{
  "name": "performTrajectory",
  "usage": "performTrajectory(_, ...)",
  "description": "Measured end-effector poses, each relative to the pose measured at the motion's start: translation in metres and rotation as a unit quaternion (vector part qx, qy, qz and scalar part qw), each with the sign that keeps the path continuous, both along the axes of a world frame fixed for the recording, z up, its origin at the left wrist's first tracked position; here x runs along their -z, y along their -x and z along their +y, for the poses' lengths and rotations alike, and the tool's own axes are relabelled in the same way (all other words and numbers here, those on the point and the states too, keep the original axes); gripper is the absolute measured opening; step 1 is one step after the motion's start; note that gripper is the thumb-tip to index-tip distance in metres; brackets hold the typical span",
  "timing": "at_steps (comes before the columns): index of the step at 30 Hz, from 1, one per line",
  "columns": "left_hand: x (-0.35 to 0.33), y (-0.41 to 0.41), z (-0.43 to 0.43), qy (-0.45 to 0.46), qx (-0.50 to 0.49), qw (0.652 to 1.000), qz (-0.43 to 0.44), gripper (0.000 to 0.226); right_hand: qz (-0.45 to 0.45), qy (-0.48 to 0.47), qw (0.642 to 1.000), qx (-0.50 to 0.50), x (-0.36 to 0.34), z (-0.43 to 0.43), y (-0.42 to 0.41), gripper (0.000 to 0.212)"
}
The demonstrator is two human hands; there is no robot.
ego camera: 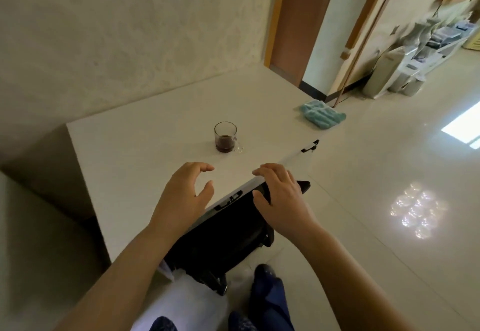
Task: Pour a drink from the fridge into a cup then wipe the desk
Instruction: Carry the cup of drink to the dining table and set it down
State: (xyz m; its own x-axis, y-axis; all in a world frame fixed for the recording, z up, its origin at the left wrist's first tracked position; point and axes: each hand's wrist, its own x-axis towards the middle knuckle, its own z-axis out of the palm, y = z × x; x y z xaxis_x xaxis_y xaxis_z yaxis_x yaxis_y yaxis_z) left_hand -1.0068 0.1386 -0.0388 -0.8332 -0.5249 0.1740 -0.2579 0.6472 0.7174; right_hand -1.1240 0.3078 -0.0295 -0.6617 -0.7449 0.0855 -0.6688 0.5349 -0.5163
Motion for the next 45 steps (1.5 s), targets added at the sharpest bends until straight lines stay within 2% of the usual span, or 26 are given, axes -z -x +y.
performTrajectory(4,0.024,0.074,-0.026,0.038,-0.038,0.997,-0.05,0.039,0.003,-0.032,0.998,-0.055,0.02,-0.027,0.085,0.04)
performTrajectory(12,0.047,0.204,-0.068,0.063,-0.099,0.971,-0.21,0.071,-0.008,-0.095,0.984,-0.15,0.037,-0.069,0.23,0.04)
performTrajectory(19,0.072,0.263,-0.114,0.06,-0.083,0.939,-0.329,0.107,-0.048,-0.117,0.971,-0.204,0.058,-0.108,0.284,0.041)
performTrajectory(22,0.084,0.278,-0.123,0.095,-0.037,0.916,-0.389,0.11,-0.06,-0.127,0.965,-0.223,0.068,-0.117,0.291,0.042)
performTrajectory(25,0.091,0.287,-0.13,0.109,-0.011,0.902,-0.418,0.104,-0.079,-0.14,0.957,-0.24,0.078,-0.126,0.296,0.043)
performTrajectory(28,0.094,0.293,-0.136,0.09,0.005,0.9,-0.427,0.096,-0.089,-0.151,0.952,-0.25,0.085,-0.137,0.298,0.042)
performTrajectory(32,0.097,0.293,-0.141,0.04,0.009,0.919,-0.391,0.092,-0.067,-0.163,0.947,-0.267,0.089,-0.151,0.298,0.04)
performTrajectory(35,0.102,0.292,-0.141,0.044,0.024,0.927,-0.372,0.095,-0.055,-0.162,0.947,-0.27,0.089,-0.159,0.296,0.039)
performTrajectory(39,0.105,0.29,-0.142,0.072,0.025,0.933,-0.35,0.078,-0.059,-0.158,0.947,-0.272,0.088,-0.164,0.29,0.037)
performTrajectory(42,0.1,0.279,-0.141,0.075,-0.001,0.94,-0.334,0.073,-0.06,-0.151,0.948,-0.273,0.089,-0.167,0.285,0.037)
performTrajectory(45,0.09,0.254,-0.139,0.054,-0.07,0.953,-0.29,0.072,-0.068,-0.135,0.95,-0.273,0.084,-0.177,0.273,0.036)
